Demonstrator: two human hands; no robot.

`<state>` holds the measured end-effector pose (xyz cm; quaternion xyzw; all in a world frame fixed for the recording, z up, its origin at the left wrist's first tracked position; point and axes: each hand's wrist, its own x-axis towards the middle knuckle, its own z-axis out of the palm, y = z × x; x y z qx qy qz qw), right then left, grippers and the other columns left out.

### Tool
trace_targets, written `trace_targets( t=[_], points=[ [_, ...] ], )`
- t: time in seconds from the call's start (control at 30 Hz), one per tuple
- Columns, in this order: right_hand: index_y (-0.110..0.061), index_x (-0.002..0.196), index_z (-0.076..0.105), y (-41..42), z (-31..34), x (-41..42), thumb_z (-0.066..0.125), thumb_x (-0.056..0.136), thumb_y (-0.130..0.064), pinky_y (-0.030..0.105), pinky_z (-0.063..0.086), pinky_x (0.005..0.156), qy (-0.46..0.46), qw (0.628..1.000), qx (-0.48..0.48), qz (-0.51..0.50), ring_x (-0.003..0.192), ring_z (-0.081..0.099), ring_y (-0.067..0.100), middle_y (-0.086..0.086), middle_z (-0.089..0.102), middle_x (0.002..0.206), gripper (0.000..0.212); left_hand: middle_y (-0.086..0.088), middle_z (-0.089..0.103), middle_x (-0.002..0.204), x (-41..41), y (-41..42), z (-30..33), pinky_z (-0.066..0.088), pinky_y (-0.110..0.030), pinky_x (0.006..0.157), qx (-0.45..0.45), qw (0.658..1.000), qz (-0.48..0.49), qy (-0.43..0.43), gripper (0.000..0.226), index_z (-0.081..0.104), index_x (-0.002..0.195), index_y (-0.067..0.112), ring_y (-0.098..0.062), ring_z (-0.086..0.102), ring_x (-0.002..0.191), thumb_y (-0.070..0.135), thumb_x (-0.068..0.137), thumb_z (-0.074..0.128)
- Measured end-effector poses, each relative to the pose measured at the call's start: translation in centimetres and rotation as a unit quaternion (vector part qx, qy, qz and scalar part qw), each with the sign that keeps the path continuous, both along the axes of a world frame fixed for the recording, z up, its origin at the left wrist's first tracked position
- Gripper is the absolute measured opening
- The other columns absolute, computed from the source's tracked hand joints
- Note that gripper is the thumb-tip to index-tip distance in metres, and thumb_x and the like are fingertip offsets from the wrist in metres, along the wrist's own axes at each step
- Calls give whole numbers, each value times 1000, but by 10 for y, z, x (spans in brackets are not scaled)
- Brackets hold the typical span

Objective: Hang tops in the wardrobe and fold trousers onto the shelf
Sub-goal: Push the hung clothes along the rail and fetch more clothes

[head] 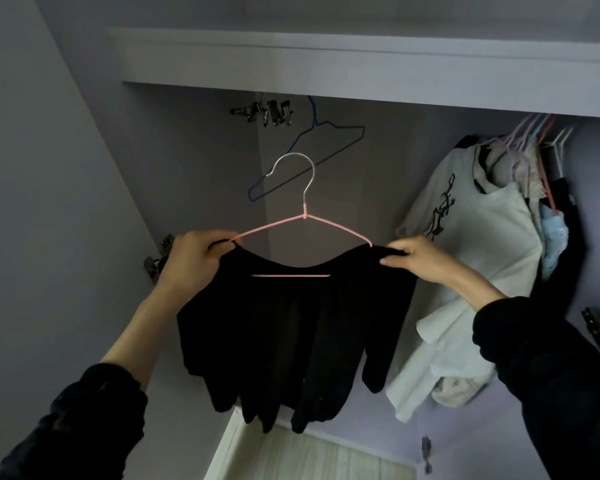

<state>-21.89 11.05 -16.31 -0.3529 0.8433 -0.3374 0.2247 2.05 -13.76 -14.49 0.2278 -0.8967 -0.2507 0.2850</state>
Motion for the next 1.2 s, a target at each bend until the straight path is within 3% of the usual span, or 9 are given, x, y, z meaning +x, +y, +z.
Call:
trace_targets(
  t=[0.2,0.47,0.63,0.73,0.8,0.87,0.93,1.07,1.2],
  points=[
    [-36,95,71,5,12,-3,64,89,-16,29,47,95,-16,999,-26,34,95,68,12,-4,74,94,22,-13,72,93,5,-7,-5,30,-10,69,-18,999,24,-28,20,73,95,2,-20,62,92,-5,88,55],
    [-23,113,66,19,20,-6,59,88,-19,21,44,99,-93,991,-44,87,106,64,11,0,70,109,27,-12,71,85,6,-15,-18,34,-17,70,-17,999,28,-32,17,72,88,3,-23,64,86,-5,86,57],
    [-20,131,54,16,28,-5,61,90,-15,24,33,109,4,992,70,109,123,51,8,-7,59,127,42,2,63,81,17,-19,-21,37,-4,70,13,999,26,-15,19,72,92,4,-18,61,83,-6,87,57],
    [-24,141,42,-16,40,23,68,85,-27,24,25,113,35,986,52,154,129,40,3,-10,48,137,62,5,65,80,5,-4,-16,35,0,69,-5,1000,-4,-4,17,73,89,5,-7,59,80,-4,86,59],
    [-23,130,52,-41,48,44,66,86,-28,24,36,106,2,987,-14,160,115,54,6,-5,60,123,46,3,68,83,-1,2,-16,36,-8,73,2,1000,-23,-4,17,73,89,7,-7,60,83,-2,86,59],
    [-17,99,62,-57,51,60,58,92,-28,22,49,78,-41,985,-51,163,75,62,8,-2,67,85,13,2,69,87,-4,6,-19,36,-11,75,15,999,-36,-13,17,73,93,9,-11,61,88,0,87,59],
    [-12,83,62,-64,51,64,49,97,-29,20,37,52,-64,985,-53,151,49,44,7,-4,51,58,26,6,67,91,-1,8,-20,36,-12,78,22,998,-51,-20,18,72,102,11,-13,61,93,5,88,62],
    [-10,75,57,-63,46,58,45,100,-27,15,23,43,-90,988,-71,104,41,29,1,-5,37,53,33,9,61,94,14,-6,-24,41,-21,86,40,996,-43,-71,36,65,115,20,-9,57,97,20,80,73],
    [-11,67,59,-59,46,48,49,97,-25,13,24,41,-52,995,-63,49,37,32,0,-2,44,54,34,18,58,71,22,-24,-35,37,-4,62,38,993,-51,-100,12,71,91,4,11,56,67,14,86,66]
  ],
)
